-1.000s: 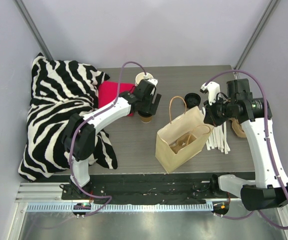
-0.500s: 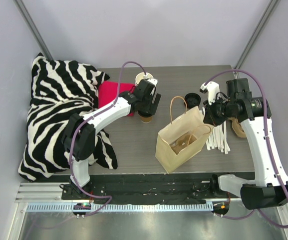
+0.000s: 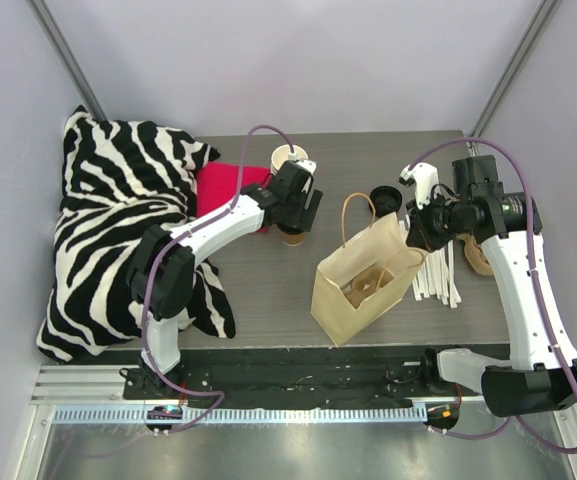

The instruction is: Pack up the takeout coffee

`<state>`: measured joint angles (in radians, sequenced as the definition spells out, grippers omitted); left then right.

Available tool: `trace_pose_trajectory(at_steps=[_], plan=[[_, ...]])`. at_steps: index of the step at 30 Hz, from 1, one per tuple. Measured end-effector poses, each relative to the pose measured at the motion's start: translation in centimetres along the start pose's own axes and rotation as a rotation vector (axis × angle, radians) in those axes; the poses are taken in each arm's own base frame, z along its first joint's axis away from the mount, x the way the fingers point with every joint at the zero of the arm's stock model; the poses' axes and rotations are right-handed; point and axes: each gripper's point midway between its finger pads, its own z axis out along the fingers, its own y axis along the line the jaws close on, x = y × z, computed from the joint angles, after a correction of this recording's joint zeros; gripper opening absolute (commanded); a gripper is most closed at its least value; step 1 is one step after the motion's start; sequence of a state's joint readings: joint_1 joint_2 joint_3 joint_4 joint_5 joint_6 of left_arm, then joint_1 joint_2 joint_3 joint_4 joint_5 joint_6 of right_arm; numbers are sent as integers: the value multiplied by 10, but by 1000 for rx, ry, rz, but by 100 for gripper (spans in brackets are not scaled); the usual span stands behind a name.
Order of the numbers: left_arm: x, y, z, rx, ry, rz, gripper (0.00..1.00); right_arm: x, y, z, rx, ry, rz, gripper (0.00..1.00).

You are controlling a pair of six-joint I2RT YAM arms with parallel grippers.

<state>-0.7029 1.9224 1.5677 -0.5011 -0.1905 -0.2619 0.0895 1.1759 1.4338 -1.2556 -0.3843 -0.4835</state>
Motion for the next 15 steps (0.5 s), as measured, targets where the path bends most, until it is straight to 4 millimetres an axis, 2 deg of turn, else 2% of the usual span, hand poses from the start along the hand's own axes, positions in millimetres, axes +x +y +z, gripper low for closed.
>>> trace_pose_trajectory(at_steps=[7,11,15], plan=[[0,0,1,0,-2,0,79,0,0,0,-3,0,0,1],[0,0,1,0,-2,4,66,-1,0,0,-3,-1,0,1],[0,0,1,2,-2,7,59,-1,0,0,-3,-2,-1,1]])
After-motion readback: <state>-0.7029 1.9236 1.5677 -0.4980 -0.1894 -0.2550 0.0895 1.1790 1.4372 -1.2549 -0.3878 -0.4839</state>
